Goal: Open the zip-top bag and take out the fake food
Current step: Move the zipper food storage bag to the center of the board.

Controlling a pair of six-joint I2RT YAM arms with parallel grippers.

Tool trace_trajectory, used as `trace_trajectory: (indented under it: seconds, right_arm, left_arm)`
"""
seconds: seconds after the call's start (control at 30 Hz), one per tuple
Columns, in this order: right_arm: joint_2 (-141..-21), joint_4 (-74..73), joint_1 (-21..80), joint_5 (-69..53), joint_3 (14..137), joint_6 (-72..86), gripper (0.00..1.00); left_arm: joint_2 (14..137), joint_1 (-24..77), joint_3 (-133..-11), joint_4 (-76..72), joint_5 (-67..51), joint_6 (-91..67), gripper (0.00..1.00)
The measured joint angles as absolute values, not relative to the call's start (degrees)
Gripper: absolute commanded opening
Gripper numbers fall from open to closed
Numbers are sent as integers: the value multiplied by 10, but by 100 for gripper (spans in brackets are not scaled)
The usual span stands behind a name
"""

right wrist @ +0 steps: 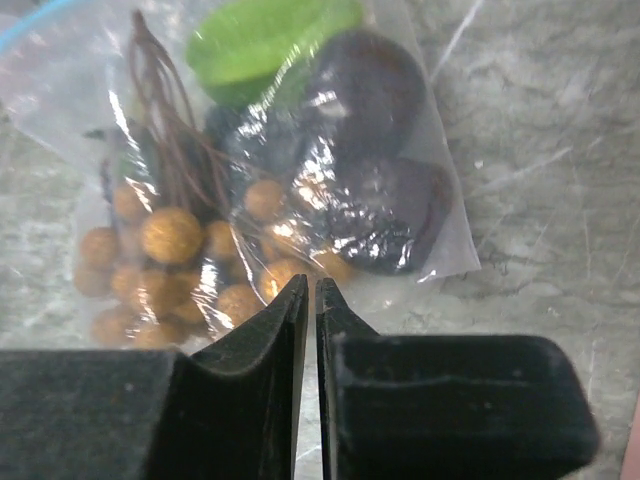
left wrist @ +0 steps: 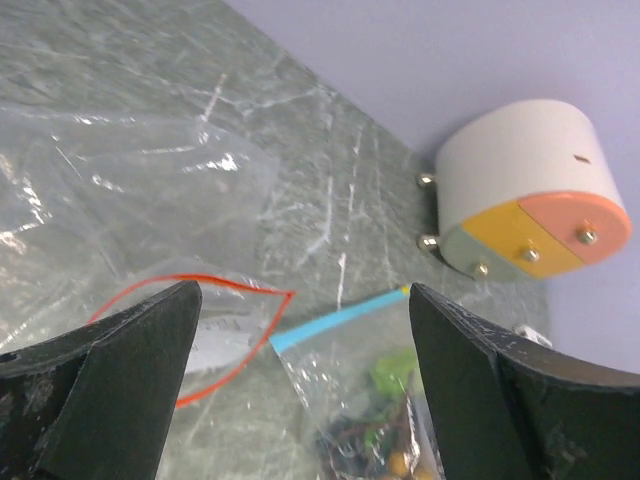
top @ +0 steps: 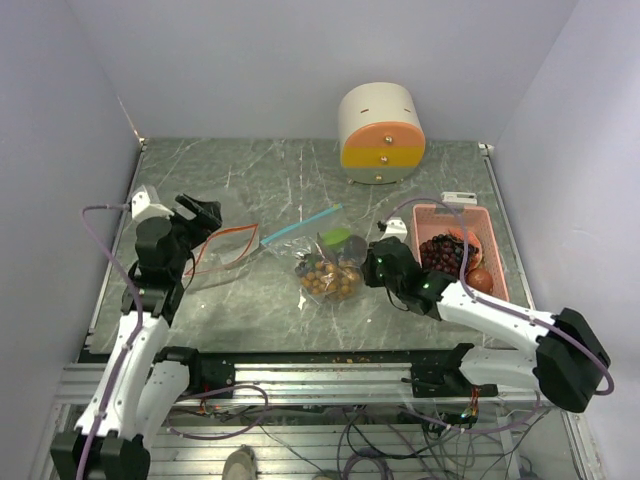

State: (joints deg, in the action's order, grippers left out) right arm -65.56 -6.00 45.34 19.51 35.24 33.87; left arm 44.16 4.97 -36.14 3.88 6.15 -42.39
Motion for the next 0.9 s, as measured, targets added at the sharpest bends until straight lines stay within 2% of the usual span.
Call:
trace_trajectory:
  seconds: [0.17, 0.3, 0.53, 0.6, 0.67, 0.8, 0.9]
  right_arm:
    - [-693, -11, 465, 151, 310, 362, 6]
    - [-754, 38, 529, 135, 308, 382, 7]
    - [-921, 85, 623, 135, 445, 373, 8]
    - [-942, 85, 631, 136, 480, 360, 13]
    - [-932, 93, 634, 135, 494, 344, 20]
    - [-820, 102, 625, 137, 476, 316, 32]
    - [-740, 114, 571, 127, 457, 312, 39]
  left_arm:
    - [358, 76, -325, 93, 46, -429, 94]
    - [332, 79, -292, 131, 47, -435, 94]
    - [325, 80, -274, 171, 46, -438, 94]
    - [315, 80, -274, 177, 47, -438, 94]
    - [306, 81, -274, 186, 47, -437, 94]
    - [298, 81, -274, 192, 46, -435, 92]
    - [298, 82, -265, 181, 36, -440, 89]
